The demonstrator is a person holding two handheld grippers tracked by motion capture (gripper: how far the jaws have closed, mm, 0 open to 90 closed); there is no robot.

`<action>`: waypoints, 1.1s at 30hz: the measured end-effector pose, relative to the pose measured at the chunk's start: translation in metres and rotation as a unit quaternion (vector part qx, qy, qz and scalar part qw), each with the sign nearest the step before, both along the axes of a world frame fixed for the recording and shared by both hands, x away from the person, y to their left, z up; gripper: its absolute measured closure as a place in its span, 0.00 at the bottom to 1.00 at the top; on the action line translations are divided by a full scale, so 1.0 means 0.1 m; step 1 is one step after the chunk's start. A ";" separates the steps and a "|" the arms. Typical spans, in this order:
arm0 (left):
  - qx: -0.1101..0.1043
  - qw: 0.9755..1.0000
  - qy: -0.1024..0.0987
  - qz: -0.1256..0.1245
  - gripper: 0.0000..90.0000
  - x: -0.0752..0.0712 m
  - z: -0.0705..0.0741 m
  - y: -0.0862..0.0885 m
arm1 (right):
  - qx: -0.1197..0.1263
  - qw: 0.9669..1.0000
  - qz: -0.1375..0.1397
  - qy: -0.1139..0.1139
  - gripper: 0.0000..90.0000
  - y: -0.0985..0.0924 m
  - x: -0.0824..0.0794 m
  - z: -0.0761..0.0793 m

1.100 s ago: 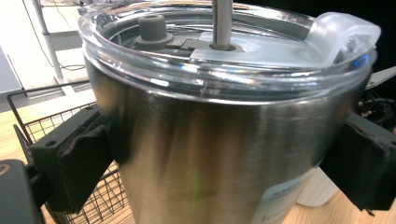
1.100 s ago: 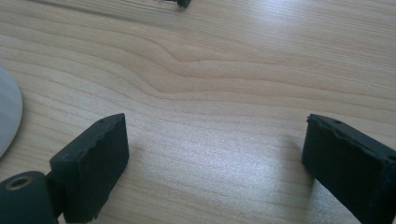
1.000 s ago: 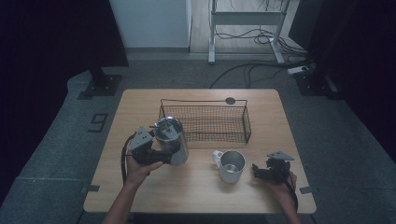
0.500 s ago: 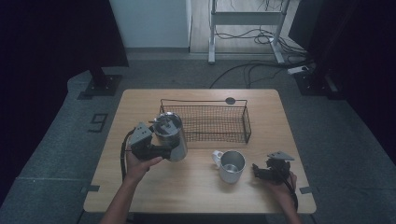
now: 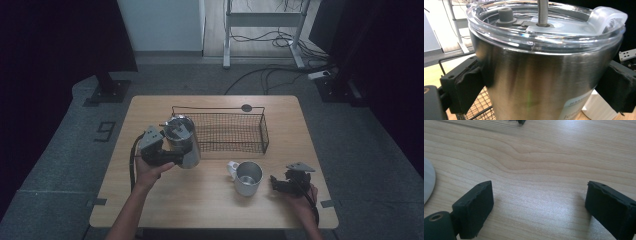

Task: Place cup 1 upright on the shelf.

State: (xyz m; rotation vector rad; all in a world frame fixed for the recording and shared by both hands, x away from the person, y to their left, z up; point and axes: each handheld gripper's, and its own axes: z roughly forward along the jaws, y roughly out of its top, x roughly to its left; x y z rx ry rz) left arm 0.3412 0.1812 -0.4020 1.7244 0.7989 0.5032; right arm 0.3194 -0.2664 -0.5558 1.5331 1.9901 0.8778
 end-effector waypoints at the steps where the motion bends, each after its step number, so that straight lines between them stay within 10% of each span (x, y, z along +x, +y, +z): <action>1: 0.001 1.000 0.000 0.000 0.05 0.01 0.00 0.00 | 0.000 1.000 0.000 0.000 0.09 0.00 0.00 0.00; 33: -0.003 1.000 -0.001 0.006 0.05 0.22 0.15 -0.03 | 0.000 1.000 0.000 0.000 0.09 0.00 0.00 0.00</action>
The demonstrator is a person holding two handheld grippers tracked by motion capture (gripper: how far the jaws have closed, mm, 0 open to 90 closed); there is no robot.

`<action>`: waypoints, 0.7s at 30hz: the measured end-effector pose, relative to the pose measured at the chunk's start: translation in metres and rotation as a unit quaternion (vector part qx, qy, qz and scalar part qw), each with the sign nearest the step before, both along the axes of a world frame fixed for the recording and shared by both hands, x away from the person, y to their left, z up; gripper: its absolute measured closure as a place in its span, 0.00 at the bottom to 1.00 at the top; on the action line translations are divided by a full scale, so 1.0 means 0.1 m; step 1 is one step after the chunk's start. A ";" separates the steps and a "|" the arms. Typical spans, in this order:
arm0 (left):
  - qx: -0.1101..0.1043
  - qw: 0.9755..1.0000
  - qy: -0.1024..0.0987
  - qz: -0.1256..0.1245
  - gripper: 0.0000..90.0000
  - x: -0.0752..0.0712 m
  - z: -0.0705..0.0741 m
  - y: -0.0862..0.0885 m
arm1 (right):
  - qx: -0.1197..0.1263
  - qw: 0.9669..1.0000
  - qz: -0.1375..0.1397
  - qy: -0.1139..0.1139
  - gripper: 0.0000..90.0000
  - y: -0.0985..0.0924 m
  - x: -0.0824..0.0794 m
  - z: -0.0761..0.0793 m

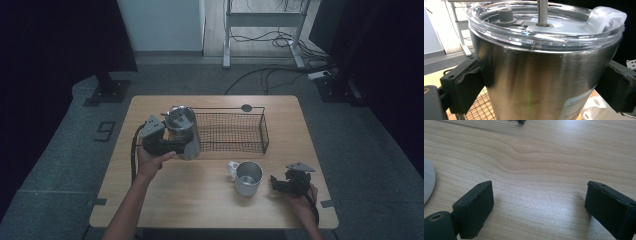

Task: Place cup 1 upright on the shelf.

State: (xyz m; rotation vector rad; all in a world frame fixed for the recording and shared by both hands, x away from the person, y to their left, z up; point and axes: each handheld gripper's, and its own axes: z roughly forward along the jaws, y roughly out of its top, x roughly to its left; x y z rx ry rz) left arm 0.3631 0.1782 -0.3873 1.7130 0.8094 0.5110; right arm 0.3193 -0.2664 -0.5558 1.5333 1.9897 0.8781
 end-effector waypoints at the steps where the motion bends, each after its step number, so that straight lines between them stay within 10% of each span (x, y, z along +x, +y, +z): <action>1: 0.000 1.000 0.000 0.000 0.05 0.00 0.00 0.00 | 0.000 1.000 0.000 0.000 0.09 0.00 0.00 0.00; 21: -0.009 1.000 -0.001 0.008 0.05 0.13 0.14 -0.02 | 0.000 1.000 0.000 0.000 0.09 0.00 0.00 0.00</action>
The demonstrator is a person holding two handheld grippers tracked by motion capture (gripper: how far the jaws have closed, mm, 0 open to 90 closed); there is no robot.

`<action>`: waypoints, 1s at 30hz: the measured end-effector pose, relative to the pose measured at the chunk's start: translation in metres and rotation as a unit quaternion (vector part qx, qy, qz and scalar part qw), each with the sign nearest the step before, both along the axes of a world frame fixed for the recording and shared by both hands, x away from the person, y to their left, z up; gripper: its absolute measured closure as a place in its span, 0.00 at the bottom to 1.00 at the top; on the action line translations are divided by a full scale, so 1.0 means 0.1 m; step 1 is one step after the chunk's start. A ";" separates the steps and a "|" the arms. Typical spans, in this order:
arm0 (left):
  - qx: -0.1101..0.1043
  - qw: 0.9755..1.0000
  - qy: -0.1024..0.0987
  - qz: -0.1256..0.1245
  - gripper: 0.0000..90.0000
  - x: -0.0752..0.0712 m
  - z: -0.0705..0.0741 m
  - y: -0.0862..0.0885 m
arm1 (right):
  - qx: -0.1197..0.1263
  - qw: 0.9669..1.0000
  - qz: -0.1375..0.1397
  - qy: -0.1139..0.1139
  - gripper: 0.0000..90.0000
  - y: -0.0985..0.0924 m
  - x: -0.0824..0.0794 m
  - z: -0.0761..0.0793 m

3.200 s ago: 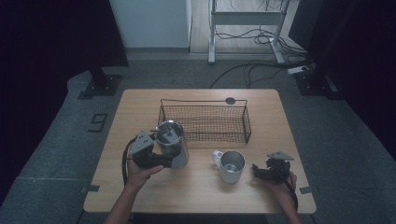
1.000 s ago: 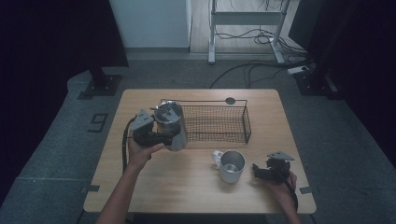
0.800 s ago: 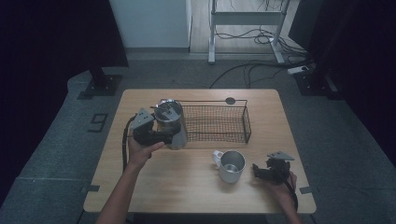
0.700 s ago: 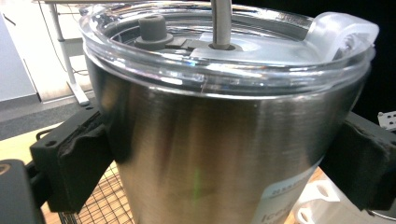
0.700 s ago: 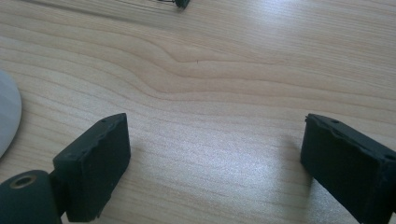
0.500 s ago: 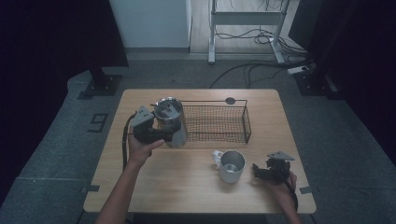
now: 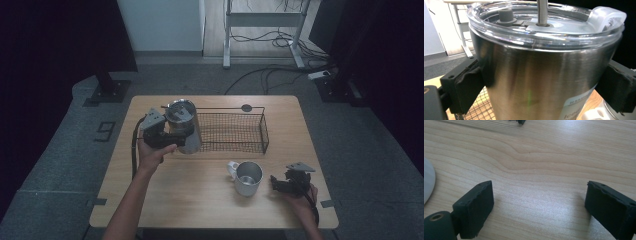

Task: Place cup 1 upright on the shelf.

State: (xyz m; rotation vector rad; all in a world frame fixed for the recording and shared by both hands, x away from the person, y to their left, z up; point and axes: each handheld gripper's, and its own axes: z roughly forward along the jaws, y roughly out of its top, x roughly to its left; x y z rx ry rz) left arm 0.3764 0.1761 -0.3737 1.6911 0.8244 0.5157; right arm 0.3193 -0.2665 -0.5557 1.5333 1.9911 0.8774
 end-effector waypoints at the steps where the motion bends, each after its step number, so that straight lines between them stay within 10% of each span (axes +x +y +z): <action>1: 0.000 1.000 0.001 0.001 0.05 0.01 0.01 0.00 | 0.000 1.000 0.000 0.000 0.09 0.00 0.00 0.00; 30: 0.014 1.000 0.009 0.009 0.05 0.33 0.03 -0.13 | 0.000 1.000 -0.003 -0.002 0.10 0.00 -0.01 0.00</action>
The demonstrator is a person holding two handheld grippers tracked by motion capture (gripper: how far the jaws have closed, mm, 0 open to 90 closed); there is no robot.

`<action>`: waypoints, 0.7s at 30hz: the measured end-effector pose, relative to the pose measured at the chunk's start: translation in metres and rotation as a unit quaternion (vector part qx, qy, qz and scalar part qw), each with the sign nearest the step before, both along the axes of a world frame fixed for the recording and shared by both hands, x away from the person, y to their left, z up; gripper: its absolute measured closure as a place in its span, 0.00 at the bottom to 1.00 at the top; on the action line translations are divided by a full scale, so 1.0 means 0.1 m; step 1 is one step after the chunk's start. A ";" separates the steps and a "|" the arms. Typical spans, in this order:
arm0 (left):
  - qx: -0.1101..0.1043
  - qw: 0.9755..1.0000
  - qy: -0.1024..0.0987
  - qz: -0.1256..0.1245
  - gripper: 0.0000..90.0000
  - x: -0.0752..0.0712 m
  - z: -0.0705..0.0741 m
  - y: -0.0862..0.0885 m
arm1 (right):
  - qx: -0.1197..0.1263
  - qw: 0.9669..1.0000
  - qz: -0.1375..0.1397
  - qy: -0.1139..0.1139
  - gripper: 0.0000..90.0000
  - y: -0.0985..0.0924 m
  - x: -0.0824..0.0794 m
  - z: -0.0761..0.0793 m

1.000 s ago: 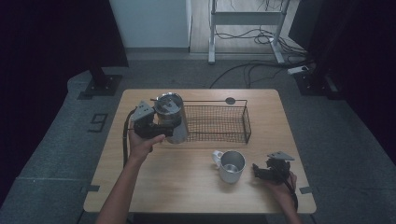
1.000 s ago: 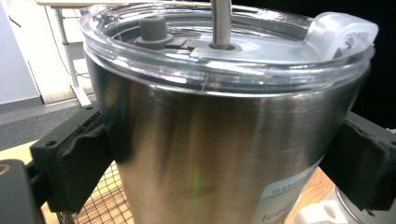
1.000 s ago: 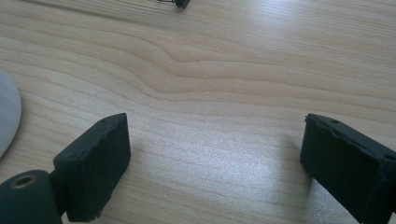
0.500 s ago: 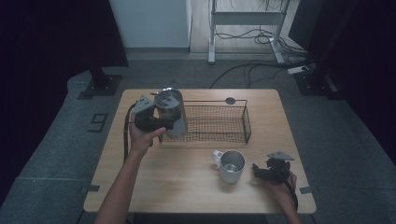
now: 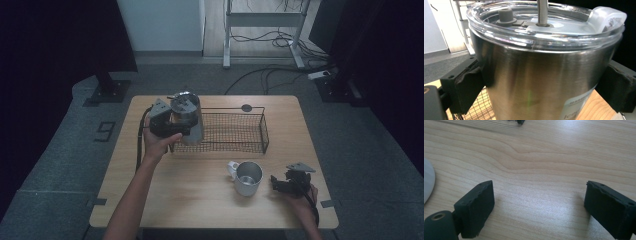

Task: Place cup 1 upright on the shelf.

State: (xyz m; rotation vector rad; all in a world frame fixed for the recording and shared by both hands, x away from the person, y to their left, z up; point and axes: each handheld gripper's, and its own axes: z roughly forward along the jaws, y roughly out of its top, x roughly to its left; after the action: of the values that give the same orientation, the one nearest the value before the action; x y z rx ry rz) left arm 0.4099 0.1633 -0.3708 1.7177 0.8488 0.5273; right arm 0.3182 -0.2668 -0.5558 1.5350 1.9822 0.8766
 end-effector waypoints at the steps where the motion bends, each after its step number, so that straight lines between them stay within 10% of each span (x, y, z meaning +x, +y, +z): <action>1: 0.001 1.000 -0.002 0.000 0.05 0.01 0.02 -0.01 | 0.000 1.000 0.000 0.000 0.10 0.00 0.00 0.00; 21: 0.008 1.000 -0.003 0.005 0.05 0.19 0.02 -0.11 | 0.000 1.000 0.000 -0.001 0.10 0.00 0.00 0.00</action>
State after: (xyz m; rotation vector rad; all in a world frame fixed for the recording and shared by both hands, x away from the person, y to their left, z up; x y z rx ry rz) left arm 0.4292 0.1523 -0.3683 1.7269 0.8518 0.5479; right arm 0.3180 -0.2669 -0.5559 1.5331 1.9807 0.8778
